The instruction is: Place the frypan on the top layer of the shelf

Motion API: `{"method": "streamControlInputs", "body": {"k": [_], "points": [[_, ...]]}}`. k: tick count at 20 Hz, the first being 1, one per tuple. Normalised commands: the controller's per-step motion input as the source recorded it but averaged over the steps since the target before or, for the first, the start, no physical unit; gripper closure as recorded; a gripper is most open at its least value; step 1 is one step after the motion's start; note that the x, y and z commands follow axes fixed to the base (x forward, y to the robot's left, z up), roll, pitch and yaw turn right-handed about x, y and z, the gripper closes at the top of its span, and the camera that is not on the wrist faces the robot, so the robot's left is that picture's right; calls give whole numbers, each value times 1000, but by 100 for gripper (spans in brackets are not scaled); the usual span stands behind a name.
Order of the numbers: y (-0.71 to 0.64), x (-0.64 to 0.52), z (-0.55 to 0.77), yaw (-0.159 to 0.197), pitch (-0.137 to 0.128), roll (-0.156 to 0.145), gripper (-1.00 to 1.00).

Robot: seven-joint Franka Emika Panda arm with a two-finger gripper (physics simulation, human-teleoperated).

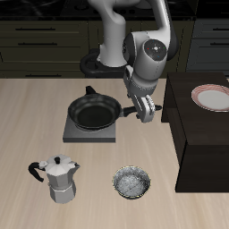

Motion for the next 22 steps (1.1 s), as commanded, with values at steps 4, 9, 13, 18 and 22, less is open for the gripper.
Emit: {"method": "streamControlInputs", "body": {"k": [4, 9, 13, 18, 22], "points": [[12, -112, -135, -8, 7, 3, -100], [78, -63, -126, 14, -3, 8, -100], [44, 10, -133, -1, 7, 6, -100], [123, -33, -138, -34, 26, 39, -100], [-10, -12, -95, -12, 0, -12, -100]]}}
